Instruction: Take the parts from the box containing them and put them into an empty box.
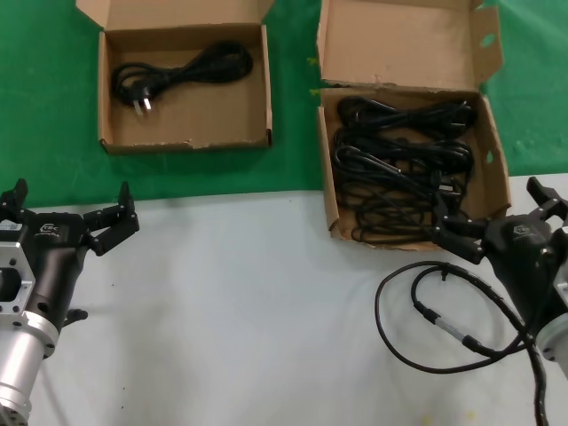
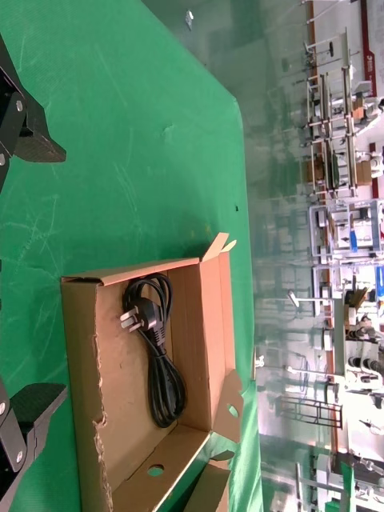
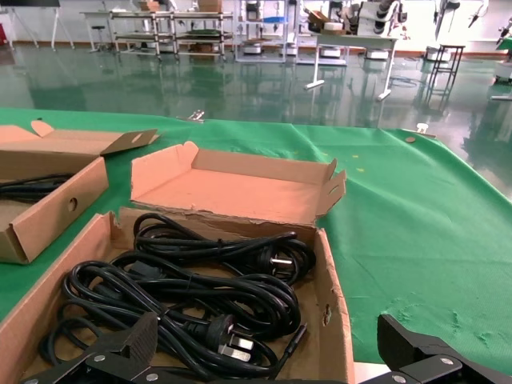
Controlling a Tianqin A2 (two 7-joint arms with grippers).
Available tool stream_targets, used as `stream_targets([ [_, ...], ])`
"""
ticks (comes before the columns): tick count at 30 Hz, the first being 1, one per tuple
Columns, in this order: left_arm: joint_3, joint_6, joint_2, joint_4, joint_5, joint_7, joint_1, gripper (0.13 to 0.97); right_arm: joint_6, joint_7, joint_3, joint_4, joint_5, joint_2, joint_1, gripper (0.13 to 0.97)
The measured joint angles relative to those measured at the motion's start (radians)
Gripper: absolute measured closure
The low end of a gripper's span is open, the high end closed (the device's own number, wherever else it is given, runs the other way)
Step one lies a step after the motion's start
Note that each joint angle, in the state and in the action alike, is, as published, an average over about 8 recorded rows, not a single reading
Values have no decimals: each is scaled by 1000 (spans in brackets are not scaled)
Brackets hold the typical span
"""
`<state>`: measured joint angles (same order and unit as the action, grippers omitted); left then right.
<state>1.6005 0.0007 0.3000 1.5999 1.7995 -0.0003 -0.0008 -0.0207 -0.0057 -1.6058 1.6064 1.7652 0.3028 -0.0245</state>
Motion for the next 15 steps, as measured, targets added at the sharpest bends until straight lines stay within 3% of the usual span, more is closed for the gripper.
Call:
stream_targets([
  [15,0,0,0,0,0,0,0,132,0,0,0,0,0,0,0,129],
])
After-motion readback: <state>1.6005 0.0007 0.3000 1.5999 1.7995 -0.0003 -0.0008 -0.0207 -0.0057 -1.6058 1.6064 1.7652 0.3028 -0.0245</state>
